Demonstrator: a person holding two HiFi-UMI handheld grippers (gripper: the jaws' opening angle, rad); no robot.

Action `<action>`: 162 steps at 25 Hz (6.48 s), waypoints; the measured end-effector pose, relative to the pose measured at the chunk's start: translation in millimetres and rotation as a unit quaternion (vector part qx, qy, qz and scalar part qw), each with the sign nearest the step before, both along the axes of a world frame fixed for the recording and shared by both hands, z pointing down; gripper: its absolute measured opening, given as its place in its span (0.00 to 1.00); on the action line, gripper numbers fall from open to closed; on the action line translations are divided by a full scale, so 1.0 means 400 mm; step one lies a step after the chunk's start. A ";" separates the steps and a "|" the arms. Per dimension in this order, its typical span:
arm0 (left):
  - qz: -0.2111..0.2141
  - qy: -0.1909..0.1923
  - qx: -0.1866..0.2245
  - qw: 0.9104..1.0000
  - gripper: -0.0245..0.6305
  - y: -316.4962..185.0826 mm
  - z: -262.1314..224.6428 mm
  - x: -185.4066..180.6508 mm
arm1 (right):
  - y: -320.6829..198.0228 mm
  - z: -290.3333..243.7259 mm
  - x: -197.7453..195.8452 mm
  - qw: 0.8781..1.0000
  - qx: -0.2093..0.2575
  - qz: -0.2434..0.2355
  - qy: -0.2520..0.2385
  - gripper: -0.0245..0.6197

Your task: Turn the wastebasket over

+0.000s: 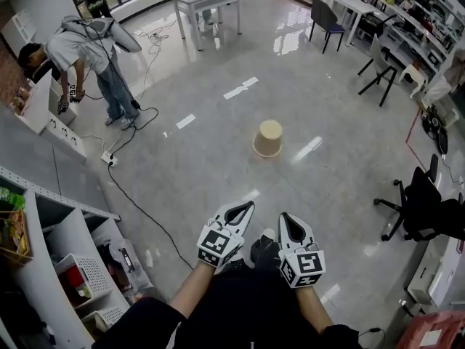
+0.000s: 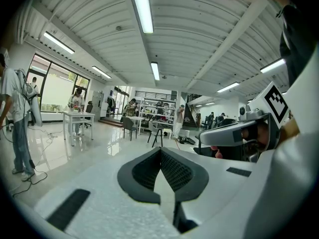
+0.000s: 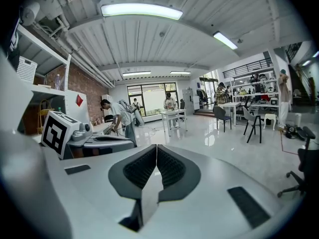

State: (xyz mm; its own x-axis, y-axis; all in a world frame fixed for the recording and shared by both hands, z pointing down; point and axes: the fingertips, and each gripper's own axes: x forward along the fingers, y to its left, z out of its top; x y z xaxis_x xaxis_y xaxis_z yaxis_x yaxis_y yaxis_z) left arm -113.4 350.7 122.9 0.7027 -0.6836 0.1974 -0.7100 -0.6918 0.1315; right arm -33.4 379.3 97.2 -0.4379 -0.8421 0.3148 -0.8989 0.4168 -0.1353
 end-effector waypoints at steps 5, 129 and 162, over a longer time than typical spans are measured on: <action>0.004 0.000 0.001 1.000 0.05 0.001 -0.003 0.003 | -0.001 -0.006 0.001 1.000 0.004 0.002 0.001 0.05; 0.134 -0.006 -0.170 0.976 0.62 -1.782 1.968 0.327 | -1.853 2.031 0.446 0.972 -0.220 -0.051 -0.065 0.46; 0.194 -0.049 -0.043 0.979 0.22 -1.386 2.013 0.271 | -1.396 2.100 0.466 0.924 -0.173 -0.318 0.121 0.38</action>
State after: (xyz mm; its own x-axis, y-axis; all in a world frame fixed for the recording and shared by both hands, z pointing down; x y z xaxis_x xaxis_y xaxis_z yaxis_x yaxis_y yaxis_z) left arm -5.0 -203.7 928.2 0.8814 -0.3460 0.3217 -0.4072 -0.9016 0.1460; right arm 152.8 -179.1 937.4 -0.6916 -0.2687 0.6704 -0.5077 0.8411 -0.1867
